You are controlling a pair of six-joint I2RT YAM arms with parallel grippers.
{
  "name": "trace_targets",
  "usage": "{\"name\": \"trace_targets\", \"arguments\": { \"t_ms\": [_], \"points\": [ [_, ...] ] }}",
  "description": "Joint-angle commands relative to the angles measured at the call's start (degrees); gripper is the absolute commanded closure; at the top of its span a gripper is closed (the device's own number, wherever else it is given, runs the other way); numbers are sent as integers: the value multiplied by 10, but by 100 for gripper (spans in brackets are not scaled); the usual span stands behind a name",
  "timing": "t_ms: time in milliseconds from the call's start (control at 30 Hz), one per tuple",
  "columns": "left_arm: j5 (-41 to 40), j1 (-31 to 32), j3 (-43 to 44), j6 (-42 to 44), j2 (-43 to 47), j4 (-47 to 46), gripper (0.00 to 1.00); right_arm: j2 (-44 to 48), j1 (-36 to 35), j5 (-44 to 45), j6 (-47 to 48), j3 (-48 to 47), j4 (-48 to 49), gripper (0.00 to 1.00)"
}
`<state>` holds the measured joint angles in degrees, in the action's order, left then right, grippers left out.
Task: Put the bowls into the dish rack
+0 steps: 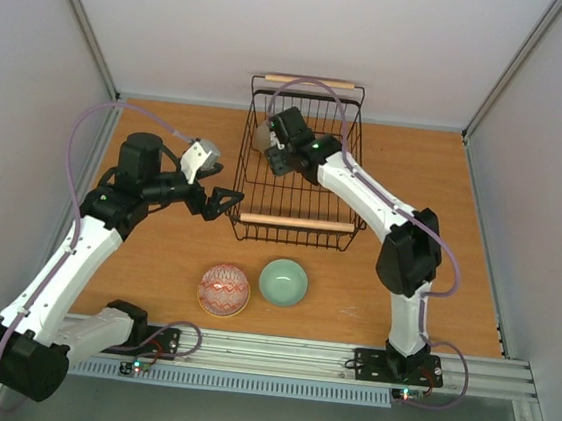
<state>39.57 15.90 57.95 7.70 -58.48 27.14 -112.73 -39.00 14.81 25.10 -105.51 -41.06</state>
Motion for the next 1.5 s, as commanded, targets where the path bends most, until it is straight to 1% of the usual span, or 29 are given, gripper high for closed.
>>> {"name": "trace_targets", "arguments": {
  "t_ms": [0,233,433,667,767,833,867,967,1000,1067,1100,1200,1233,1333,1467],
  "points": [
    [-6,3,-2,-1,-1,-24,1,-53,-9,74,50,-71,-22,99],
    [-5,3,-1,-1,1,-24,1,-155,-9,159,121,-147,-36,99],
    [-7,2,-1,-1,-1,-24,1,-228,-9,198,159,-214,-72,99],
    [-5,3,-2,-1,-4,-25,1,-298,-9,223,196,-276,-103,99],
    [-6,3,-2,0,-5,-25,1,-313,-9,215,197,-288,-117,99],
    [-6,2,-2,-1,-5,-24,1,-321,-9,206,191,-298,-133,96],
    [-6,2,-2,-1,-5,-25,1,-324,-9,203,186,-304,-143,90],
    [-4,3,-2,-1,-9,-25,1,-330,-9,191,175,-313,-164,56],
    [-4,3,-1,-1,-9,-25,1,-329,-9,189,173,-311,-165,48],
    [-3,3,0,-1,-11,-24,1,-328,-9,184,166,-309,-164,36],
    [-4,3,0,-1,-13,-24,1,-327,-9,180,163,-308,-164,27],
    [-4,3,0,-1,-14,-23,1,-325,-9,165,158,-306,-167,11],
    [-4,2,0,-1,-14,-23,1,-324,-9,161,155,-305,-167,7],
    [-6,3,1,-1,-14,-23,1,-318,-9,156,152,-294,-161,3],
    [-7,3,1,-1,-14,-23,1,-298,-9,130,144,-269,-146,1]
  ]
}}
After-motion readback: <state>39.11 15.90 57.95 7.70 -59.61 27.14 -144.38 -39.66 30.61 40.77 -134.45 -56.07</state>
